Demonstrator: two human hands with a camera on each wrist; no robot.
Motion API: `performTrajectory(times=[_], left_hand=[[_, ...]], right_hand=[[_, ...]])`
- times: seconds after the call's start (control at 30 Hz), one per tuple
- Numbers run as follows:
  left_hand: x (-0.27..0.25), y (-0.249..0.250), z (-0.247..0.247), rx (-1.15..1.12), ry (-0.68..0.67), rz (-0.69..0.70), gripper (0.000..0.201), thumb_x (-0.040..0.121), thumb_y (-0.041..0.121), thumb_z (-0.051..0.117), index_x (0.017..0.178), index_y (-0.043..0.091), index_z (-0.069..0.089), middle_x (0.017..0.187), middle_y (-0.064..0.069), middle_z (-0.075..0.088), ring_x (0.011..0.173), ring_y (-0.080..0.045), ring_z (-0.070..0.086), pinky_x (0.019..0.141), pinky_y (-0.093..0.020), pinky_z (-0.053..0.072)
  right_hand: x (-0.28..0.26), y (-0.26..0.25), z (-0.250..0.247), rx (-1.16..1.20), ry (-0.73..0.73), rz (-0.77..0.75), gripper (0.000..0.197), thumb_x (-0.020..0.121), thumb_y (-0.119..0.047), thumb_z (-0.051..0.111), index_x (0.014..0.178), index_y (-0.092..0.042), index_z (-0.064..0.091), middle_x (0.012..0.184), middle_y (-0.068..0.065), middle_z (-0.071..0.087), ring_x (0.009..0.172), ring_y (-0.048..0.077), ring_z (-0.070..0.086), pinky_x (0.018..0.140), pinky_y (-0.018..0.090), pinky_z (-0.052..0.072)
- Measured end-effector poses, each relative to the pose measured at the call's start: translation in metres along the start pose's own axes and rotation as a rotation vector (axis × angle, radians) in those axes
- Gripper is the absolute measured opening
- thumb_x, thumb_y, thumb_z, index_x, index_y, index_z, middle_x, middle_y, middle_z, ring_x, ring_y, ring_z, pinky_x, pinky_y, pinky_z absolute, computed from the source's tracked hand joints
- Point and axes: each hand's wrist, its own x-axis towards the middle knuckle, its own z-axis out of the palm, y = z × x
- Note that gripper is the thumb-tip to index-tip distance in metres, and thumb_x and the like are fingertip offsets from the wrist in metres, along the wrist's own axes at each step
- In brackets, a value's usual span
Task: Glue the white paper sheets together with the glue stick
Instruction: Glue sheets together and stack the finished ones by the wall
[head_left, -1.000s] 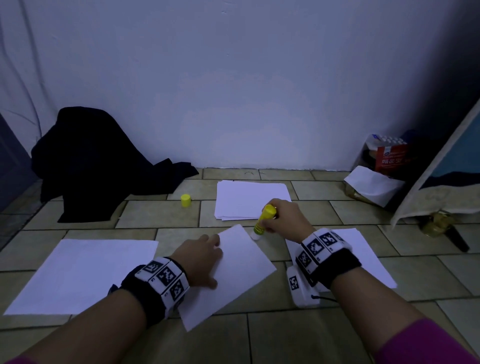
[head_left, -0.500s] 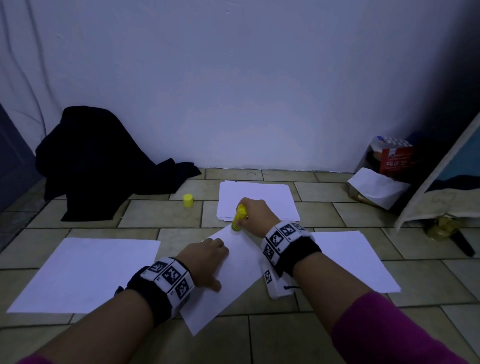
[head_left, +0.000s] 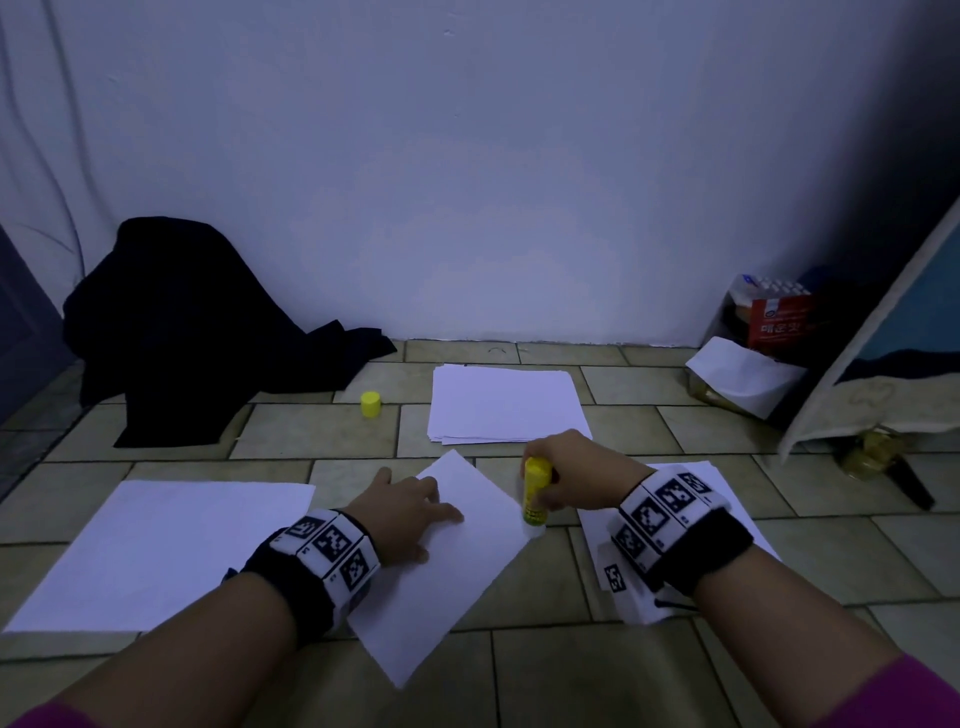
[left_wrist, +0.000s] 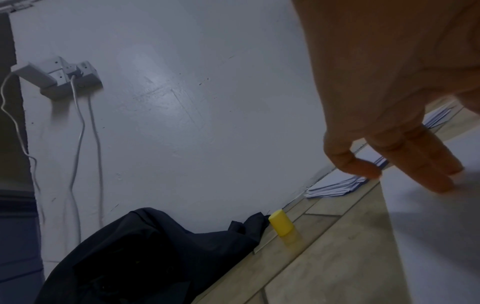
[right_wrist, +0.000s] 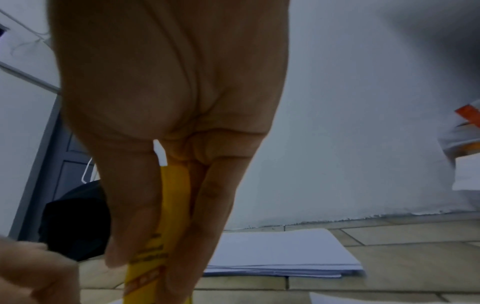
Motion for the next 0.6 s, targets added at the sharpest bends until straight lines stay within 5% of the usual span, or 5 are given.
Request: performTrajectory(times=[0.1,0.27,0.43,0.6], left_hand=[[-0.001,0.002,0.001,0.009,0.029,-0.018,0.059,0.093,0.031,0.056,0.146,0.033,0.029,0.139,-0.005,0.035,0.127,-0.023,0.039,0.106,-0.038,0.021],[-0.004,0.005,0.005,-0.069,0.072,0.0,0.053,0.092,0.031,0.058,0.139,0.022,0.037,0.153,-0.005,0.017,0.138,-0.025,0.022,0.11,-0.036,0.027],[-0.007,0.006,0.01,-0.112,0.084,-0.097,0.052,0.097,0.02,0.044,0.147,0.028,0.031,0.142,-0.006,0.034,0.126,-0.025,0.038,0.101,-0.034,0.037],[-0.012,0.002,0.013,-0.169,0.14,-0.143,0.049,0.093,0.031,0.053,0.14,0.022,0.039,0.146,-0.004,0.027,0.13,-0.022,0.033,0.098,-0.032,0.039]], right_hand=[[0.004,0.004,-0.003,0.125,0.127,0.01,0.022,0.077,-0.014,0.072,0.087,-0.02,0.054,0.095,0.004,0.058,0.087,0.02,0.055,0.072,0.032,0.051],[0.018,0.0,0.002,0.368,0.295,0.033,0.022,0.076,-0.01,0.073,0.09,-0.013,0.057,0.096,0.011,0.064,0.084,0.026,0.063,0.072,0.036,0.056],[0.034,-0.012,0.01,0.433,0.338,0.035,0.022,0.077,-0.009,0.072,0.091,-0.014,0.056,0.101,0.013,0.064,0.089,0.029,0.064,0.078,0.04,0.056],[0.051,-0.028,0.015,0.409,0.356,0.009,0.025,0.08,-0.011,0.07,0.103,-0.008,0.059,0.106,0.012,0.063,0.095,0.027,0.062,0.078,0.034,0.053]])
